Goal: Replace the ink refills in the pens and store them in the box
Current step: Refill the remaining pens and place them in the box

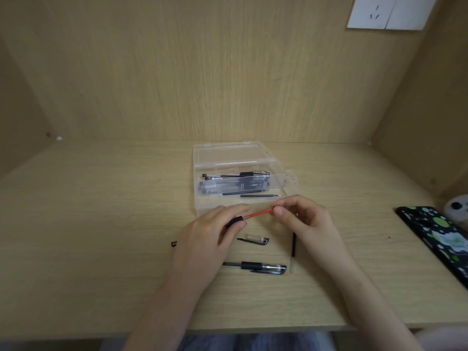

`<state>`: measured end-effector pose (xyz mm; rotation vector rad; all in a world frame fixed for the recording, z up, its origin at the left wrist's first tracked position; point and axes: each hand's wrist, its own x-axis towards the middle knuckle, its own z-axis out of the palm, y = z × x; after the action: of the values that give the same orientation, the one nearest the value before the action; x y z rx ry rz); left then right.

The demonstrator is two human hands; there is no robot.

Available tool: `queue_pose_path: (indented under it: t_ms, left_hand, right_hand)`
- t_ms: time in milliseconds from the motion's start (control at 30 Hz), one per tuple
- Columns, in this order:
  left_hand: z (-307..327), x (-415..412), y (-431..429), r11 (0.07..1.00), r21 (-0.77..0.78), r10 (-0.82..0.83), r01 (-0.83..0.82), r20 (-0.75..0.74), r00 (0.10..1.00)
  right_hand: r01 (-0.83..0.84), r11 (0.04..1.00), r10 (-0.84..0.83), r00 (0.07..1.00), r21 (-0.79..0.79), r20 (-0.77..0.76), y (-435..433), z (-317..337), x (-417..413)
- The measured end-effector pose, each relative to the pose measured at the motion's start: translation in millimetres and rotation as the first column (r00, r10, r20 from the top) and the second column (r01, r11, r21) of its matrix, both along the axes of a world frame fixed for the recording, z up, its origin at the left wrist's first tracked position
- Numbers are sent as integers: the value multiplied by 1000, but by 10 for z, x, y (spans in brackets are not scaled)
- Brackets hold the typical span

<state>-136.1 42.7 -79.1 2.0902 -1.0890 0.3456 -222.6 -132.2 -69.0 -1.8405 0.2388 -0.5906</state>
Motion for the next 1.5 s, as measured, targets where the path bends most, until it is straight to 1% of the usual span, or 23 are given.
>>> queue_pose_path:
  t_ms: [100, 233, 267, 300, 333, 367, 400, 433, 633, 700, 800, 900, 1000, 1033, 1100, 1133, 1167, 1200, 1233, 1300, 1333, 1400, 1500]
  left_hand:
    - [26, -22, -19, 996, 67, -56, 51, 68, 996]
    - [20, -10, -8, 1000, 18, 4, -5, 51, 999]
    - [18, -2, -3, 1000, 3, 19, -19, 38, 999]
    - [19, 5, 2, 1000, -7, 25, -25, 24, 999]
    - [19, 8, 6, 1000, -9, 24, -24, 12, 1000]
    - [19, 8, 7, 1000, -3, 16, -16, 5, 1000]
    - [16, 3, 6, 1000, 10, 5, -5, 3, 1000]
    - [14, -2, 5, 1000, 25, -3, 3, 2, 1000]
    - [-2, 10, -9, 997, 69, -39, 39, -7, 999]
    - [-1, 4, -11, 995, 77, -57, 57, -12, 998]
    - [17, -15, -19, 993, 79, -91, 92, -18, 996]
    - [25, -29, -28, 990, 80, -111, 112, -16, 994]
    - [28, -45, -24, 993, 39, -112, 115, -77, 991]
    - [31, -51, -23, 994, 20, -100, 103, -120, 988]
    - [27, -54, -19, 997, -11, -71, 70, -196, 978]
    - [22, -54, -17, 998, -26, -65, 61, -223, 973]
    - [22, -56, -14, 998, -42, -65, 56, -247, 967]
    - [23, -58, -11, 997, -56, -68, 55, -267, 961]
    - [28, -61, -8, 996, -63, -72, 57, -280, 957]
    - [35, -63, -10, 997, -61, -71, 56, -279, 958]
    - [38, -61, -12, 997, -57, -64, 50, -269, 961]
    - [41, -53, -15, 998, -56, -48, 35, -246, 968]
    - [53, -62, -6, 999, -27, -29, 24, -181, 983]
  right_hand:
    - [-34, 996, 31, 999, 80, 42, 5, 22, -9]
    - [23, 989, -34, 997, 148, 70, -36, 16, 3]
    - [49, 990, -58, 997, 135, 59, -43, 5, 4]
    - [80, 995, -82, 996, 53, 35, -51, -20, 7]
    - [105, 989, -106, 994, -103, -1, -54, -53, 12]
    - [105, 954, -120, 992, -282, -37, -43, -84, 19]
    - [77, 907, -112, 992, -413, -61, -33, -123, 29]
    - [39, 881, -88, 993, -472, -81, -19, -144, 33]
    - [-60, 864, -26, 986, -500, -164, 2, -131, 33]
    - [-41, 911, -9, 993, -411, -119, 1, -104, 29]
    - [-29, 992, 29, 1000, -122, -1, -17, -40, 26]
    - [-71, 994, 66, 996, 80, 63, -16, 10, 14]
    - [-68, 954, 29, 990, 291, 137, -24, 78, 11]
    - [-74, 919, 2, 983, 388, 183, -46, 110, 8]
    - [-49, 825, -113, 962, 563, 250, -118, 176, -12]
    - [-9, 797, -180, 951, 604, 251, -164, 210, -30]
    - [49, 791, -233, 946, 610, 227, -212, 233, -52]
    - [121, 806, -269, 947, 579, 177, -258, 253, -77]
    - [201, 841, -288, 953, 503, 100, -309, 252, -98]
    - [324, 911, -315, 946, 253, -76, -393, 217, -109]
    - [355, 926, -337, 931, 133, -140, -425, 182, -103]
    - [384, 923, -383, 898, -40, -216, -443, 107, -84]
    - [379, 905, -419, 869, -192, -262, -425, 30, -55]
